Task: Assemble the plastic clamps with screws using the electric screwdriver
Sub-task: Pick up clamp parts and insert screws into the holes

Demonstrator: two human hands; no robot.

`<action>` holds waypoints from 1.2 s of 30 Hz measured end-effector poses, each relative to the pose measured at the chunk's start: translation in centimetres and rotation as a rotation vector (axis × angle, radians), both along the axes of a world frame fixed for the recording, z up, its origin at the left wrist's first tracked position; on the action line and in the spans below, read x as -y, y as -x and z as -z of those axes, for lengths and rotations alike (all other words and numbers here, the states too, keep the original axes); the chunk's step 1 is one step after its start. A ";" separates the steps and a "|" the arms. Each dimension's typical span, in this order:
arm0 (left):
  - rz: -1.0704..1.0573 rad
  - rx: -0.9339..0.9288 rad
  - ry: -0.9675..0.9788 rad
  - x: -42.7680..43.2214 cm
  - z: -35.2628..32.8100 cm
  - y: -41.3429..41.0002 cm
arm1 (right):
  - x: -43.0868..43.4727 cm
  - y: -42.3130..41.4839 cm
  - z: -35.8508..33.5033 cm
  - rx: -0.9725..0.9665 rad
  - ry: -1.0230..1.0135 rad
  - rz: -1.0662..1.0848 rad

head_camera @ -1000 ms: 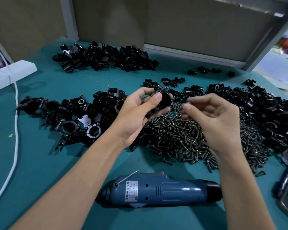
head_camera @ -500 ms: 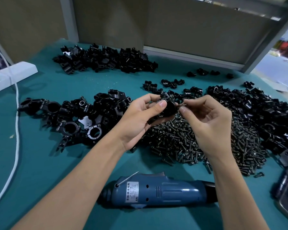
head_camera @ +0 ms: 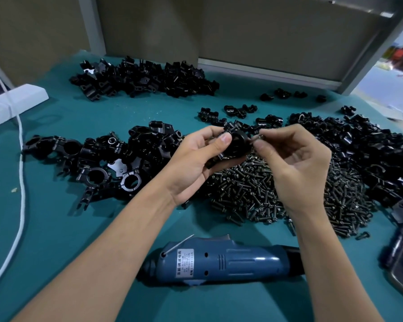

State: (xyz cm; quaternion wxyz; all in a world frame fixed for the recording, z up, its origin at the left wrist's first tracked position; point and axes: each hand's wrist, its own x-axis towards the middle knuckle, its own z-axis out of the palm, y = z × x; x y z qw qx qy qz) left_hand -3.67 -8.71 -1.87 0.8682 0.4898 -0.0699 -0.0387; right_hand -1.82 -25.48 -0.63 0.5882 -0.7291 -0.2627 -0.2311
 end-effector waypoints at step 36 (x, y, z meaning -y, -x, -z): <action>-0.161 -0.010 0.074 -0.1 -0.4 -0.2 | 4.2 4.4 1.0 -0.318 1.226 0.034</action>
